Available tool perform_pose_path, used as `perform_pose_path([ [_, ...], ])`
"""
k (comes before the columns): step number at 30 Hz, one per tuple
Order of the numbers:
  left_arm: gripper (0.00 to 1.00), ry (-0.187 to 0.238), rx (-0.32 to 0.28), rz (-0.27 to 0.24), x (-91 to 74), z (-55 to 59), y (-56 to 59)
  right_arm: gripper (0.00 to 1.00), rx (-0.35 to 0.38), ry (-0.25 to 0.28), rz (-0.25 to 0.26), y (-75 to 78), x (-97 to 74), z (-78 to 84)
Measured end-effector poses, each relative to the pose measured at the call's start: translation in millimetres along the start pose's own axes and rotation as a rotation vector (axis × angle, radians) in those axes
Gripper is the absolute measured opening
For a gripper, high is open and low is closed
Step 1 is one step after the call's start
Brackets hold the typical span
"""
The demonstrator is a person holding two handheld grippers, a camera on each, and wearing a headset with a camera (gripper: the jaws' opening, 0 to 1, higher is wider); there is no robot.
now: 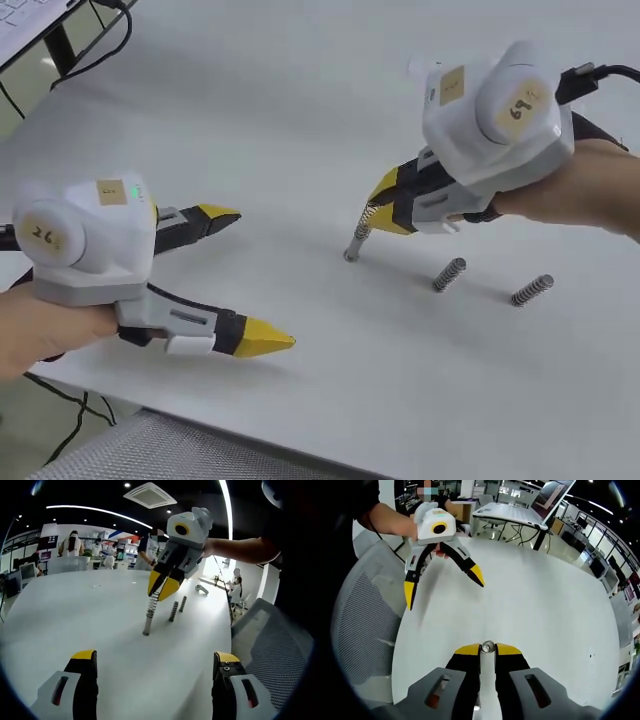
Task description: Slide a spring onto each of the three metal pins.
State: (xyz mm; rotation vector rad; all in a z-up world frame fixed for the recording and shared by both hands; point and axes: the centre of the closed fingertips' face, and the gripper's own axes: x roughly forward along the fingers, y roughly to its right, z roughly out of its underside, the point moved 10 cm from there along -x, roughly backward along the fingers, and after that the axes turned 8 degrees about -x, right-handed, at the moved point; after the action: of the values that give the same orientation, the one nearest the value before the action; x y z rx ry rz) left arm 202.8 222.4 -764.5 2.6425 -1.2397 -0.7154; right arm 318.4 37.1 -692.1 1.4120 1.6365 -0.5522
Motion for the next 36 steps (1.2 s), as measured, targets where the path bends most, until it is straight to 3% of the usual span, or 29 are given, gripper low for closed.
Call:
perform_pose_path([
  [27,0.93,0.002,-0.005,-0.011,1.2,2.1,-5.0,0.07,0.020,-0.051,-0.047,-5.6,34.5,17.5],
  [36,0.93,0.002,-0.006,-0.006,2.1,2.5,-5.7,0.07,0.030,-0.030,-0.044,-3.8,34.5,15.3],
])
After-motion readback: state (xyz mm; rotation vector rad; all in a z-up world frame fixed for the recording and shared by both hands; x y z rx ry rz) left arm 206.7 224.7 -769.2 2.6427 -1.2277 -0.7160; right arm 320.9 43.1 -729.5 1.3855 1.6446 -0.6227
